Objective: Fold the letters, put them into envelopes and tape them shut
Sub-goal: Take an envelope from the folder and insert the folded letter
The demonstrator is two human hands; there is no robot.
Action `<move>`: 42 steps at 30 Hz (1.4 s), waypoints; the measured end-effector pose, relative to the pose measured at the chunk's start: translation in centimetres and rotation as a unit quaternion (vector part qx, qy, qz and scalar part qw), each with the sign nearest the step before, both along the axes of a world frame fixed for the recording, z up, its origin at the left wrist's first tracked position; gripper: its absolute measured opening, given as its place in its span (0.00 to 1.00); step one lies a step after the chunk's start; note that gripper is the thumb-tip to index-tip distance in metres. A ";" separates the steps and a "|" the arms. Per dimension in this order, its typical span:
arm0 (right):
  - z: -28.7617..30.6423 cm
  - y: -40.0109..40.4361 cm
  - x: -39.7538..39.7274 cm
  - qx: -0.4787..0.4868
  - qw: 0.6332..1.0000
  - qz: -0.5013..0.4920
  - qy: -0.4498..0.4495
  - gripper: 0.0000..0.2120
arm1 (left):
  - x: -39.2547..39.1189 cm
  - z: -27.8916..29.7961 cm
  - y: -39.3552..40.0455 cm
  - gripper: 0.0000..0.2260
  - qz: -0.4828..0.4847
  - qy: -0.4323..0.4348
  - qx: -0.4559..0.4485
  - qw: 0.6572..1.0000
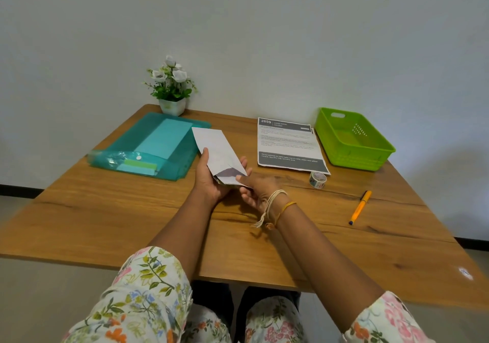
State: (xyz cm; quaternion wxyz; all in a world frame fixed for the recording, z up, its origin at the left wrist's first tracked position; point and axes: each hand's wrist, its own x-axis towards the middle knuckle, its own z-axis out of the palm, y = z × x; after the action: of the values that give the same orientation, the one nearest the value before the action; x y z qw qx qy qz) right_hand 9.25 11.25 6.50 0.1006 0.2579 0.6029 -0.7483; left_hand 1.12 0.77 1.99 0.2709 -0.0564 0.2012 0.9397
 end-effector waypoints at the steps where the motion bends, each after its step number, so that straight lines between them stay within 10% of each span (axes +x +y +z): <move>1: -0.1 -0.1 0.0 -0.029 0.999 -0.012 0.011 0.06 | -0.1 -0.1 0.0 0.31 -0.003 0.002 -0.004 1.000; 11: 0.5 0.0 -0.2 -0.133 0.990 -0.032 0.043 0.10 | -0.3 -0.1 0.0 0.30 -0.001 0.001 0.006 1.000; 21: -1.1 0.6 -0.9 0.377 0.918 -0.015 0.122 0.17 | 0.3 0.1 0.0 0.24 -0.053 -0.005 -0.002 0.999; 27: -1.8 3.0 -0.5 0.376 0.914 0.012 0.152 0.12 | 0.7 0.6 0.6 0.19 -0.044 0.013 -0.106 0.993; 32: -1.5 3.9 -0.1 0.098 0.988 -0.086 0.086 0.07 | 1.8 0.8 1.7 0.18 -0.009 0.052 -0.184 0.982; 38: -1.4 5.6 -0.1 0.092 0.987 -0.131 0.026 0.11 | 3.2 2.1 2.7 0.26 0.023 0.079 -0.377 0.923; 42: -1.3 7.1 -0.2 0.145 0.980 -0.137 -0.002 0.06 | 4.4 1.4 3.0 0.32 0.187 0.104 -0.609 0.763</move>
State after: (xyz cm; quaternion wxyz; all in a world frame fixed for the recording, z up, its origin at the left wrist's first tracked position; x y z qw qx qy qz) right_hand 9.04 18.36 5.21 -0.0396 0.3513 0.6635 -0.6593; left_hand 5.54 3.76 3.43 -0.0247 -0.1476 0.7438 0.6514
